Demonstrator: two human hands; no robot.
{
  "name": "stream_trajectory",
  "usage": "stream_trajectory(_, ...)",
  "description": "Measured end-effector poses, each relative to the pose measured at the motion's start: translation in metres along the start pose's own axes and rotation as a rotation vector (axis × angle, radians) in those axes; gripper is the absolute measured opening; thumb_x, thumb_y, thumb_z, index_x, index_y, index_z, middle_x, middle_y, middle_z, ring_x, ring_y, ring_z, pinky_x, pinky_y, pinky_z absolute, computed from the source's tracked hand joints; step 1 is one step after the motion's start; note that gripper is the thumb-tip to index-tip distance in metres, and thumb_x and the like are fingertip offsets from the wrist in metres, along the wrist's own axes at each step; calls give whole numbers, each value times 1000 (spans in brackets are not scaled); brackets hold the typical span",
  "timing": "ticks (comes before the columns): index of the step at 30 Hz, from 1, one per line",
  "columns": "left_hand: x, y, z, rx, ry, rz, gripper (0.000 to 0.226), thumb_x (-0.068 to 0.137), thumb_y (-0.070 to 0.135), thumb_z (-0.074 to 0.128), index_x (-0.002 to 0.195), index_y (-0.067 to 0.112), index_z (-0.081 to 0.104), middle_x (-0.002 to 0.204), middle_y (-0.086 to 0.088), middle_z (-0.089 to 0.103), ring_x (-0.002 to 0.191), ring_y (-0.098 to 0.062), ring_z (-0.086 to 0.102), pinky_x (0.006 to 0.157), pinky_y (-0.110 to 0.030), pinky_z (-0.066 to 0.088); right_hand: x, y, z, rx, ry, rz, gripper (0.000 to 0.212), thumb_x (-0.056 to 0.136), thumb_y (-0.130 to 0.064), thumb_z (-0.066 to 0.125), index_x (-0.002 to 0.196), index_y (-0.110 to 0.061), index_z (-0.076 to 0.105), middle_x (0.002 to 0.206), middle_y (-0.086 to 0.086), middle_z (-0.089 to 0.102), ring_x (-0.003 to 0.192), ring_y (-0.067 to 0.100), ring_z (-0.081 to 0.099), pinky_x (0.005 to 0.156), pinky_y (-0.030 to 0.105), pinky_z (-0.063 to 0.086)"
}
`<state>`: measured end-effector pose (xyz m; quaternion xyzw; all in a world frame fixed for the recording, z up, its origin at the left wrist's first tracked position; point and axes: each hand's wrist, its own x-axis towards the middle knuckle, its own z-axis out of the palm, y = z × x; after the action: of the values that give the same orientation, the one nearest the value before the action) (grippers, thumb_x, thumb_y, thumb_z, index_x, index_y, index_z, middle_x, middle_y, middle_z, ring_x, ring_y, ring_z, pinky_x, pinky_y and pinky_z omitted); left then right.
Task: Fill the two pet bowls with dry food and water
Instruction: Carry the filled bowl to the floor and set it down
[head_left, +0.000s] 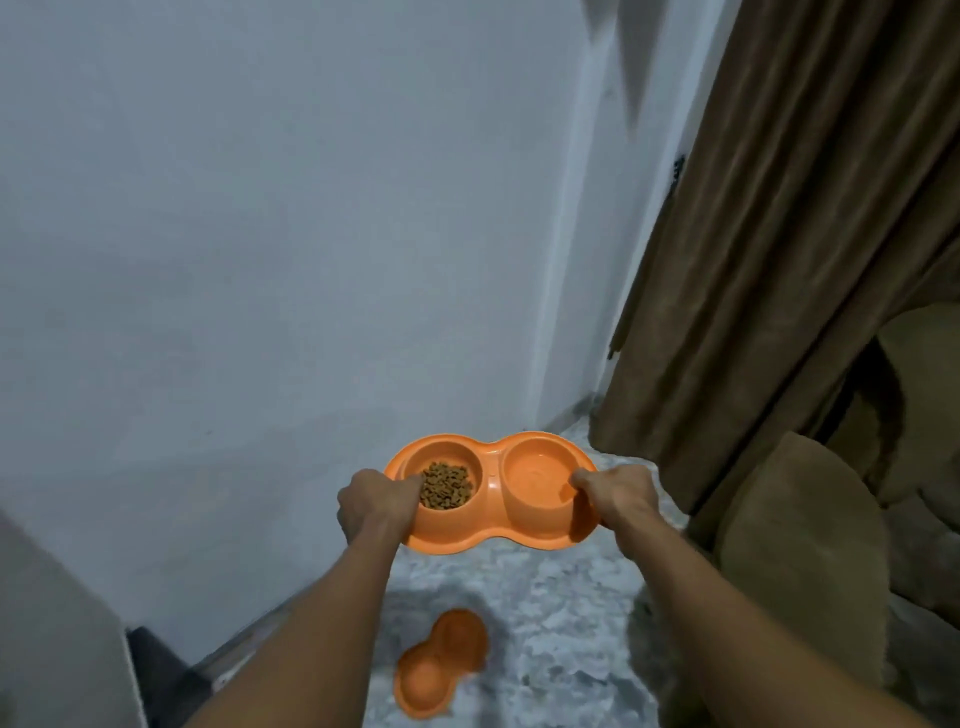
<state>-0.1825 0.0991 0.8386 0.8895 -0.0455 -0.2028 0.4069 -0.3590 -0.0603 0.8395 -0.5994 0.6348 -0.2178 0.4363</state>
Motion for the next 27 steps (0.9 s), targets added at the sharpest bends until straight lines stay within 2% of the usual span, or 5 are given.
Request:
stream_trajectory(5,15,16,68,-69,130,-209,31,78,31,73,84,3,62,102,-20,68,98,-40,64,71,-34,46,97,-18,9,-124,-179,-98,22,75,-23,75,77,-3,67,75,11,64,75,29,61,67,34,48)
stream_trajectory(10,19,17,111,-141,231,-376,44,74,37,75,91,-4,70,97,-21,71,96,-39,66,75,-38,53,158,-26,27,-210,-343,-155,22,75,-22,75,67,-9,59,76,12,64,75,30,60,75,42,53)
stream_trajectory(15,38,-2,139,-181,281,-439,39,67,38,74,80,2,70,79,-15,69,86,-36,67,64,-34,50,195,-10,62,-213,-478,-145,24,75,-22,75,91,-6,67,84,10,67,76,25,61,68,35,50)
stream_trajectory(23,116,-83,204,-205,344,-453,29,76,37,74,83,11,62,93,-13,68,97,-33,65,80,-38,52,256,64,170,-226,-539,-135,40,75,-24,75,110,-7,65,97,10,67,91,29,63,80,41,54)
stream_trajectory(27,164,-151,255,-232,368,-467,55,75,39,74,120,8,62,111,-15,68,106,-31,63,90,-43,53,293,125,239,-220,-566,-152,36,75,-24,75,105,-8,66,95,9,67,89,27,64,80,42,54)
